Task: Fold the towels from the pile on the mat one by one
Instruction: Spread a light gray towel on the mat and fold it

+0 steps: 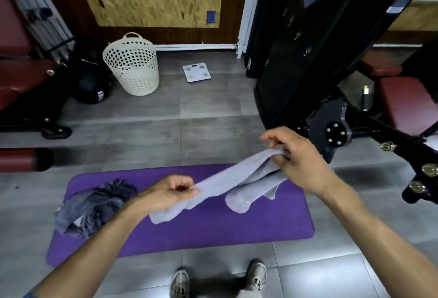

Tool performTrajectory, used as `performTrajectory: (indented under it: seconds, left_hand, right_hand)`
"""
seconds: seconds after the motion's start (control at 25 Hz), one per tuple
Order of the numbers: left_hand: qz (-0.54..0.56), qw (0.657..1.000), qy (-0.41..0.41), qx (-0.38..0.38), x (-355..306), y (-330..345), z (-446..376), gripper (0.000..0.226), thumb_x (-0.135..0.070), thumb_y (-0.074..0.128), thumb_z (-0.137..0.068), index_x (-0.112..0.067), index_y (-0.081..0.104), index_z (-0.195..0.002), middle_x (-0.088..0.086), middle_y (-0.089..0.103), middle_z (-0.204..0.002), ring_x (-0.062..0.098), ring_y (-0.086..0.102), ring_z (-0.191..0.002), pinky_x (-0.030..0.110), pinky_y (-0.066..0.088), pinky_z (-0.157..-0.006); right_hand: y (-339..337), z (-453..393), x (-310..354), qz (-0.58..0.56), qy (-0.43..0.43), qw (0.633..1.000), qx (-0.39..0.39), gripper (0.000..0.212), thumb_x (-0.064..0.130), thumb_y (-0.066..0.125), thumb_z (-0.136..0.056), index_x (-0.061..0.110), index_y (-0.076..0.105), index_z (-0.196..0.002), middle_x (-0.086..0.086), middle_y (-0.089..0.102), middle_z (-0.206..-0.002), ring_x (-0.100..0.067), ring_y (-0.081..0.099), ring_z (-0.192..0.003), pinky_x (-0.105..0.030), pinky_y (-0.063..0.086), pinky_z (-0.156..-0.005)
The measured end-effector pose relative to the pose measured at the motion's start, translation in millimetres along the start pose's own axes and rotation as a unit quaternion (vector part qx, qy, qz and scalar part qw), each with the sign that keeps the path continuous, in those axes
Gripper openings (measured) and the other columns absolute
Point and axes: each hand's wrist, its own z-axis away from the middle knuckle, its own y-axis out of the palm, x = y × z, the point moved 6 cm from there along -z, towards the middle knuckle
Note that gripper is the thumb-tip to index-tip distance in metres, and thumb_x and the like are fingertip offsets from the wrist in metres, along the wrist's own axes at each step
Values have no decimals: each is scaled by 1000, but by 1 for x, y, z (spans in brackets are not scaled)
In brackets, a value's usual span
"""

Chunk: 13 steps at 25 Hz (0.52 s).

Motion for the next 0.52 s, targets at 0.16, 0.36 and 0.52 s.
performTrajectory:
  seconds: [0.16,0.36,0.52]
  left_hand:
    - [-78,945,67,-312,-51,-49,-6,32,-50,57,-84,-18,59,-78,6,52,-64,16,43,-62,32,36,-61]
    - [85,805,92,-580,-78,-66,-7,23,-23,49,-100,-23,52,-77,-4,56,-70,6,51,-61,28,50,-59]
    - [-20,919,-14,-394,-2,-55,-12,24,-11,58,-97,-16,56,-73,2,58,-66,9,52,-61,25,51,-62]
  right_hand:
    - [-4,12,-114,320,116,934,112,15,20,58,-85,25,61,-98,1,70,-94,-28,68,-86,-34,49,-66]
    - [-38,34,-214,200,245,946,-68,26,4,58,-80,17,68,-101,-13,70,-80,-36,67,-73,-38,50,-64]
    - [-12,55,-270,-150,416,896,38,13,-1,61,-88,5,70,-96,-14,66,-74,-18,60,-56,-29,52,-47]
